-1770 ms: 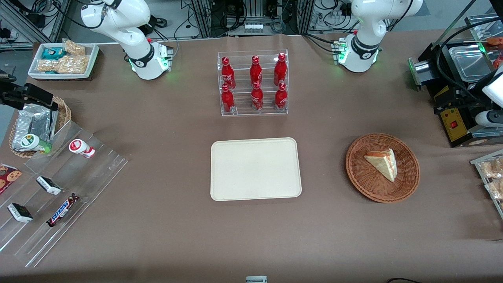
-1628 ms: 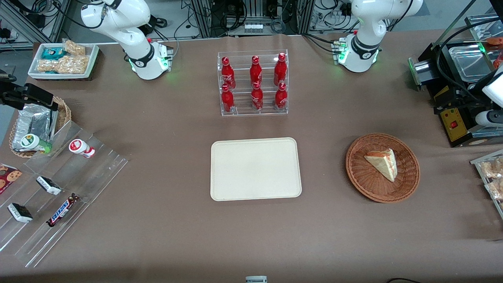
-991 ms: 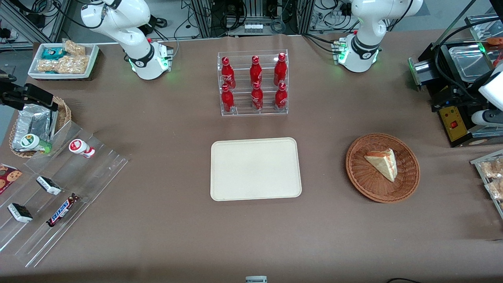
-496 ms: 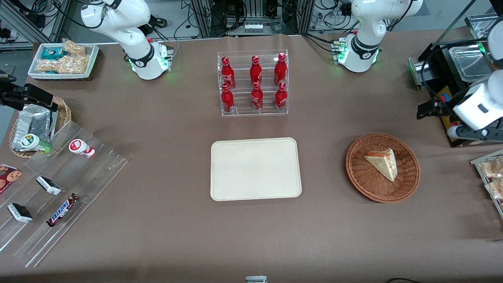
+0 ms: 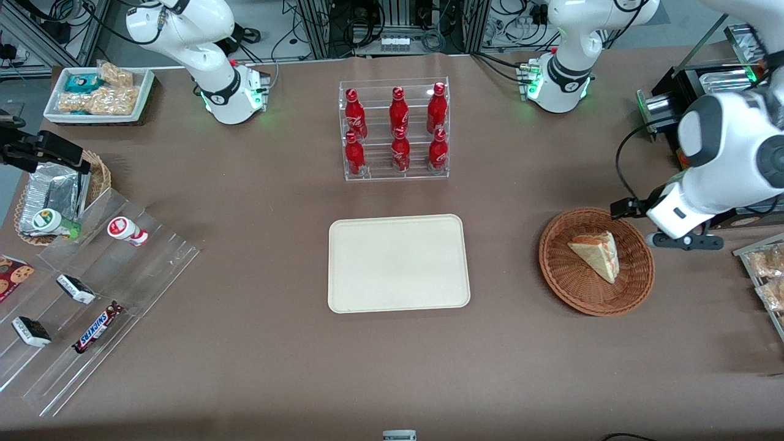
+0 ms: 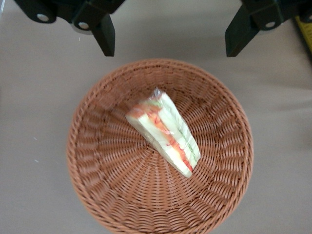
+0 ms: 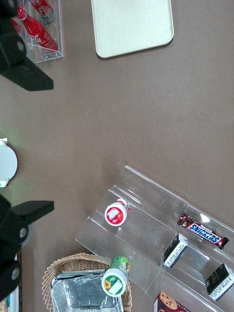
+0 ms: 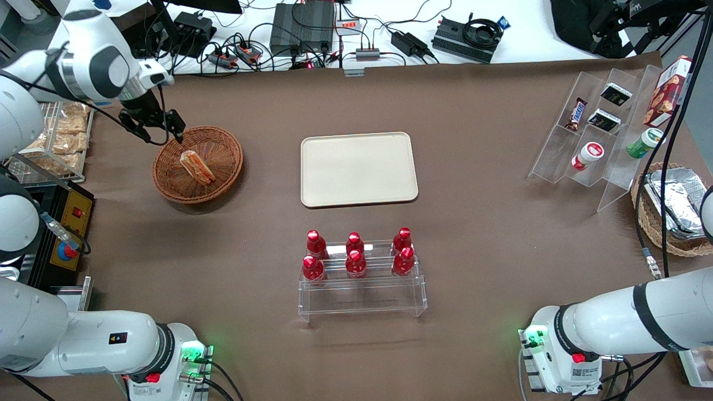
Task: Place sandwich from basket to tray
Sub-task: 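Lower the open left gripper over the sandwich in the wicker basket, then close the left gripper on the wrapped sandwich's crust edge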
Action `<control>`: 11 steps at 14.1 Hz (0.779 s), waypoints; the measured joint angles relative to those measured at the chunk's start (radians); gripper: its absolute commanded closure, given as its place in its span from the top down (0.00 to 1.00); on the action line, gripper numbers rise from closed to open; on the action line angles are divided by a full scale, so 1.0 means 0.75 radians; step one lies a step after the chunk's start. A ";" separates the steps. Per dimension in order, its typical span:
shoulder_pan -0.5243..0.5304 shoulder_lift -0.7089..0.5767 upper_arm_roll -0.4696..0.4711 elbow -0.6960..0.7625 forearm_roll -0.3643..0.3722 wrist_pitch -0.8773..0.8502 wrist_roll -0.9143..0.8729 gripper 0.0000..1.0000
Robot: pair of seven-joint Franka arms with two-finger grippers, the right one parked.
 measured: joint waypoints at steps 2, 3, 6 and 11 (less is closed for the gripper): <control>0.000 0.038 0.001 -0.035 0.000 0.075 -0.152 1.00; 0.000 0.053 0.001 -0.038 0.000 0.093 -0.256 1.00; 0.000 0.078 0.001 -0.053 0.000 0.192 -0.606 1.00; 0.000 0.091 0.001 -0.258 0.001 0.583 -1.054 1.00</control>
